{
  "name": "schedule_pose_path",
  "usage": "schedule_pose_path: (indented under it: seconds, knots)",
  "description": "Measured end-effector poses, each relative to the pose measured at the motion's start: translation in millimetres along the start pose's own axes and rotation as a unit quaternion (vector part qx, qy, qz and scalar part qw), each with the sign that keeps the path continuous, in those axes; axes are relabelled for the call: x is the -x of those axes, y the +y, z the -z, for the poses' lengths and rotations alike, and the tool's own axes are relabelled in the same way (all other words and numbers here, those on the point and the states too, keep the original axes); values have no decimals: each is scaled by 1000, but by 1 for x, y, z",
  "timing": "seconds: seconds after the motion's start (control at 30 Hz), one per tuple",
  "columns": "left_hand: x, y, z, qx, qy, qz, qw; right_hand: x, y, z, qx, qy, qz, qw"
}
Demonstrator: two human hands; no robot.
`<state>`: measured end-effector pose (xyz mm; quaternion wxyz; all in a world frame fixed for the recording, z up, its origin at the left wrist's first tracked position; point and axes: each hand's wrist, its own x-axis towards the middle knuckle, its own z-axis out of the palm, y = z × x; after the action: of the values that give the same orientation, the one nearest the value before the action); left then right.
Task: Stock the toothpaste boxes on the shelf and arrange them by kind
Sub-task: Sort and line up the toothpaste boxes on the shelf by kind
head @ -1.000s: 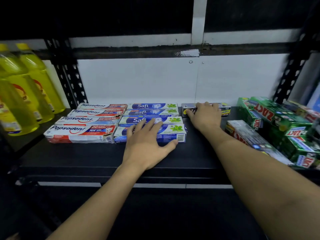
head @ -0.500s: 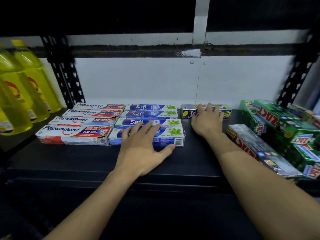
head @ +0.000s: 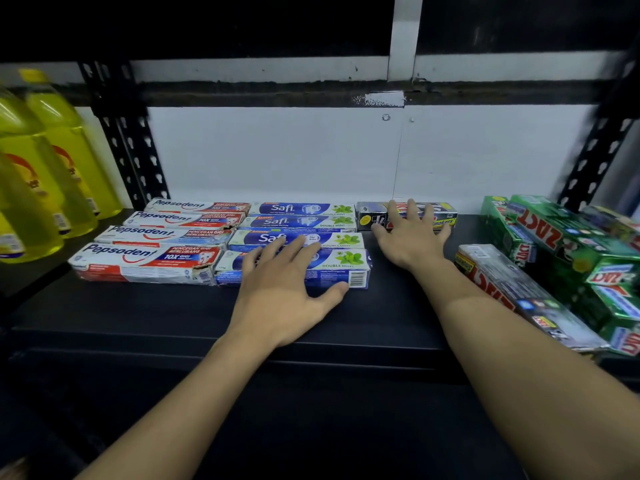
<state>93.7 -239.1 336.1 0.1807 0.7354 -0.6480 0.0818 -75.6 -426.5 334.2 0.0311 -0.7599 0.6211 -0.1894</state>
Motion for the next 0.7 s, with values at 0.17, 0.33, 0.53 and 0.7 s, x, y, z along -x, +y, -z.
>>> schedule_pose_path:
  seconds: [0.17,0.33,0.53,0.7]
  knots:
    - [0,0,0,3,3,-1,1000,2,0,1,10,2,5,1000]
    - [0,0,0,-2,-1,0,1000,2,-1,0,22,15,1,1000]
    - [-1,0,0,-7,-1,1,1000,4,-2,2,22,45,-3,999]
    - [-1,1,1,-9,-4,1,1000,4,-2,3,19,48,-4,999]
